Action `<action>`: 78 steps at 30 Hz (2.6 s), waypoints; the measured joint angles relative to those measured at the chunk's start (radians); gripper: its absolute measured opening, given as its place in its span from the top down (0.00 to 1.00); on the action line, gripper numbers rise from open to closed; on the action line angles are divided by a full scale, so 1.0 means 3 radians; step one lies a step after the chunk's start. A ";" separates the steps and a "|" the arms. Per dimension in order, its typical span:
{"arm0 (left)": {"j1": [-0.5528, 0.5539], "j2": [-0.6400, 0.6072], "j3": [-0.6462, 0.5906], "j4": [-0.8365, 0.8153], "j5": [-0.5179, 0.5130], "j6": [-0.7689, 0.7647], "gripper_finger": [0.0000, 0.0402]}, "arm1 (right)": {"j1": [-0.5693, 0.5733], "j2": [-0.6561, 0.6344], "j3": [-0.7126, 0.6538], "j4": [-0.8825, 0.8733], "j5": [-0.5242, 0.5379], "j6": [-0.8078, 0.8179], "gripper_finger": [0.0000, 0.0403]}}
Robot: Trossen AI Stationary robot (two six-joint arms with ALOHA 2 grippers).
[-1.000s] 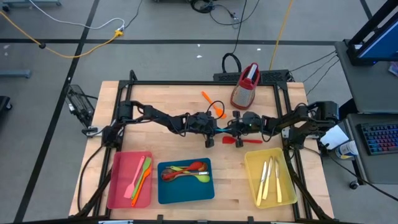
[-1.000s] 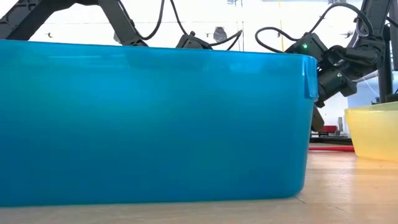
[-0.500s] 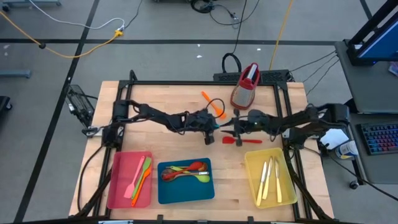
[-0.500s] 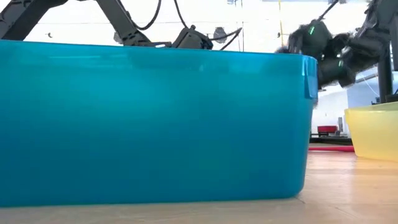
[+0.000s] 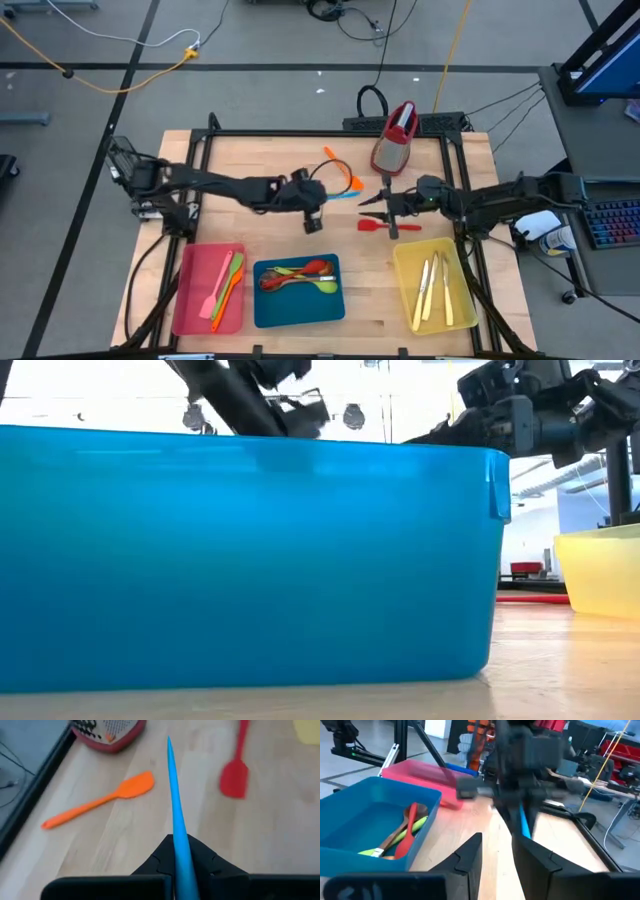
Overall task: Pick & Place Kitchen Items
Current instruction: Put the blue spatula into the pink bin, then put the orange spatula into the pink bin
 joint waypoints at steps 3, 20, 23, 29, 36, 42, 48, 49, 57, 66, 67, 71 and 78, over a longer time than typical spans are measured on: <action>-0.0202 -0.0323 -0.0006 -0.0422 -0.0166 -0.0153 0.95 | 0.0064 0.0005 -0.0005 -0.0081 0.0018 0.0012 0.75; -0.1769 -0.1257 -0.0005 -0.1623 -0.0778 -0.3021 0.95 | 0.0243 0.0011 -0.0176 -0.0106 0.0019 0.0165 0.75; -0.1924 -0.1263 -0.0003 -0.1968 -0.0542 -0.3854 0.95 | 0.0243 0.0011 -0.0235 -0.0109 0.0020 0.0165 0.75; -0.2210 -0.1310 0.0101 -0.2729 -0.0152 -0.4942 0.95 | 0.0243 0.0011 -0.0365 -0.0107 0.0022 0.0206 0.75; -0.2412 -0.1337 0.0540 -0.4015 0.0893 -0.5942 0.95 | 0.0242 0.0011 -0.0393 -0.0091 0.0031 0.0198 0.75; -0.2698 -0.1259 0.0491 -0.4141 0.1457 -0.6596 0.95 | 0.0242 0.0011 -0.0393 -0.0082 0.0031 0.0198 0.75; -0.2973 -0.0931 0.0370 -0.4346 0.1257 -0.7080 0.93 | 0.0242 0.0011 -0.0393 -0.0084 0.0033 0.0141 0.75; -0.3012 -0.0848 0.0331 -0.4350 0.1257 -0.7111 0.93 | 0.0242 0.0011 -0.0393 -0.0084 0.0033 0.0141 0.75; -0.3201 -0.0216 0.0230 -0.4188 0.1416 -0.7311 0.92 | 0.0242 0.0011 -0.0393 -0.0082 0.0035 0.0145 0.75; -0.3259 0.0046 0.0224 -0.4060 0.1572 -0.7178 0.82 | 0.0242 0.0011 -0.0393 -0.0001 0.0034 0.0145 0.75; -0.3254 0.0048 0.0224 -0.4061 0.1572 -0.7172 0.79 | 0.0242 0.0011 -0.0393 0.0026 0.0034 0.0145 0.75; -0.3248 0.0048 0.0224 -0.4052 0.1568 -0.7060 0.66 | 0.0242 0.0012 -0.0393 0.0092 0.0029 0.0140 0.75; -0.3135 0.0048 0.0228 -0.4002 0.1359 -0.6715 0.52 | 0.0242 0.0012 -0.0393 0.0144 0.0028 0.0122 0.75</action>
